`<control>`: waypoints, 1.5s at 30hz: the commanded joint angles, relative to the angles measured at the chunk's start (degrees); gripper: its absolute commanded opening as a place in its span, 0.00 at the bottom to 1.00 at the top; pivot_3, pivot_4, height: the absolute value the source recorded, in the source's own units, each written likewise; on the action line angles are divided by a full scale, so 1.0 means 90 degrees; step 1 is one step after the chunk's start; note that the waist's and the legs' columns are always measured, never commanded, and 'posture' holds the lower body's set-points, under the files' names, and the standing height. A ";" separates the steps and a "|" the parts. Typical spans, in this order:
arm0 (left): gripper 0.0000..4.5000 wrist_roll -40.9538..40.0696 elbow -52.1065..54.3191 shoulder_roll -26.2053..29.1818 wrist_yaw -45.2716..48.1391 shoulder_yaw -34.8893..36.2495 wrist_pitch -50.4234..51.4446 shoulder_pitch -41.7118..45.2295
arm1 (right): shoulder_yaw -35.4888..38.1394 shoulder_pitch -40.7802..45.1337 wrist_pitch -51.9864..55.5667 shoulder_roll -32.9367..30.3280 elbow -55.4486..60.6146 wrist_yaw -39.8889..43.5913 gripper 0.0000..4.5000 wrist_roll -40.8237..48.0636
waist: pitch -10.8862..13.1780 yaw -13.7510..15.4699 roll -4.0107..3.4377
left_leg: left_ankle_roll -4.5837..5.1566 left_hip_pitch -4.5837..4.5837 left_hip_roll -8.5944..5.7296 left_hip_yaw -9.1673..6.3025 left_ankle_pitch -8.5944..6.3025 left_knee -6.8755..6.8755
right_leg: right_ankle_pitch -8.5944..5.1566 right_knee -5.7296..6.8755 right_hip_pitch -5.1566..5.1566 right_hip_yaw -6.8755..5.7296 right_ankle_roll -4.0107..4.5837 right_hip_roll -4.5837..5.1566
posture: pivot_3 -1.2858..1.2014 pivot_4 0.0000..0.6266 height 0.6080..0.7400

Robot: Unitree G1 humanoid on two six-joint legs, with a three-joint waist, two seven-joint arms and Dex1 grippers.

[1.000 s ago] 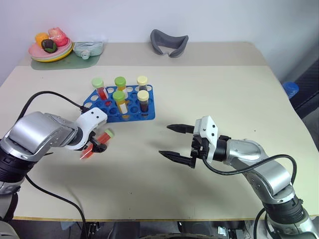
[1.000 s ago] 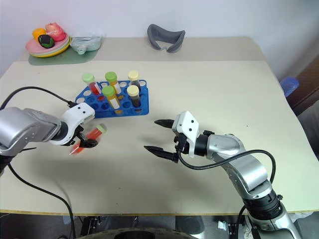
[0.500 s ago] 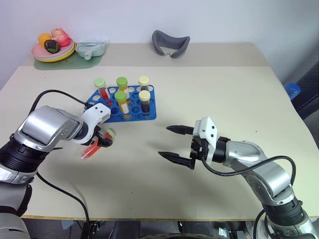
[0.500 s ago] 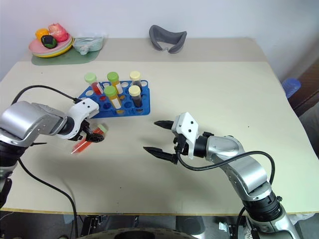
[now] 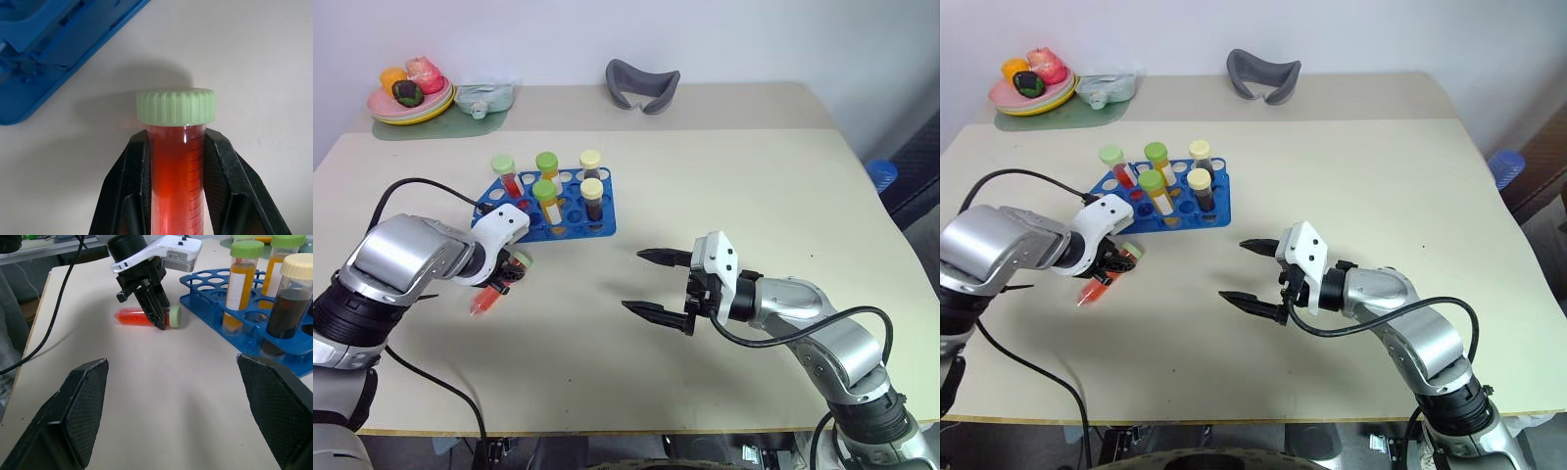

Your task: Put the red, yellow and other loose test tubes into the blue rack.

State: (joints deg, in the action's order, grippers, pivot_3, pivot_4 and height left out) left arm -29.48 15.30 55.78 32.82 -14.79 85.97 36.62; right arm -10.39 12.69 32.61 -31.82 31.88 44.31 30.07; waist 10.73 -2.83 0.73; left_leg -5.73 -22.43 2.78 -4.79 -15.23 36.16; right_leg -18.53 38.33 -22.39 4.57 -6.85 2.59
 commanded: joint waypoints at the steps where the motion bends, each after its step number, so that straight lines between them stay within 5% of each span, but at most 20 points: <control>1: 0.20 -0.0266 0.0728 0.0079 0.0277 0.1571 -0.0692 -0.0797 | 0.0086 -0.0004 -0.0006 0.0015 0.0306 -0.0031 0.95 0.0102 | 0.0001 -0.0020 0.0000 | 0.0000 -0.0002 0.0001 0.0000 0.0000 0.0000 | 0.0000 0.0000 -0.0003 0.0000 0.0000 -0.0001 | 0.52 0.24 1.00; 6: 0.20 0.0140 0.1429 -0.0922 -0.0088 0.4170 -0.3378 -0.2221 | 0.0180 -0.0079 0.0001 0.0045 0.0330 -0.0114 0.95 0.0148 | 0.0005 0.0053 0.0007 | -0.0002 -0.0008 0.0002 0.0005 0.0001 0.0003 | 0.0000 0.0000 -0.0005 -0.0002 0.0001 0.0008 | 0.52 0.24 1.00; 10: 0.20 -0.0084 0.0886 -0.2007 -0.0777 0.4857 -0.4191 -0.1742 | 0.0138 0.0028 0.0001 0.0108 0.0210 -0.0107 0.95 0.0190 | 0.0002 0.0118 0.0012 | -0.0002 -0.0007 0.0001 0.0002 0.0001 0.0009 | 0.0001 -0.0008 0.0007 -0.0006 0.0000 0.0008 | 0.52 0.24 1.00; 18: 0.20 0.1711 -0.0390 -0.3608 -0.2000 0.3752 -0.7599 -0.1428 | -0.0001 0.0261 -0.0068 0.0227 -0.0043 0.0073 0.95 0.0123 | -0.0001 0.0186 0.0019 | -0.0002 -0.0008 -0.0002 0.0003 0.0001 0.0007 | 0.0003 -0.0016 0.0004 -0.0005 -0.0002 0.0009 | 0.52 0.24 1.00; 24: 0.20 0.1872 -0.1241 -0.4298 -0.1999 0.3418 -0.9138 -0.1466 | 0.0090 0.0149 -0.0038 0.0224 0.0071 -0.0088 0.95 0.0078 | -0.0002 0.0186 0.0019 | -0.0001 -0.0008 -0.0002 0.0004 0.0001 0.0008 | 0.0003 -0.0014 0.0005 -0.0005 -0.0002 0.0009 | 0.52 0.24 1.00; 45: 0.20 0.1860 -0.1526 -0.4628 -0.1941 0.3112 -1.0005 -0.2078 | 0.0199 -0.0006 -0.0027 0.0238 0.0191 -0.0318 0.95 0.0181 | -0.0002 0.0188 0.0018 | -0.0001 -0.0005 -0.0002 0.0003 0.0001 0.0008 | 0.0003 -0.0013 0.0009 -0.0005 -0.0002 0.0008 | 0.52 0.24 1.00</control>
State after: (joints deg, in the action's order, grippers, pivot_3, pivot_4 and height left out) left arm -13.01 0.72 14.29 15.71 13.63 -3.09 18.22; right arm -9.58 12.28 33.17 -30.24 31.48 41.29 30.67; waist 10.70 -1.13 0.89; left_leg -5.74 -22.48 2.76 -4.76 -15.22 36.23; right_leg -18.50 38.21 -22.31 4.53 -6.87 2.66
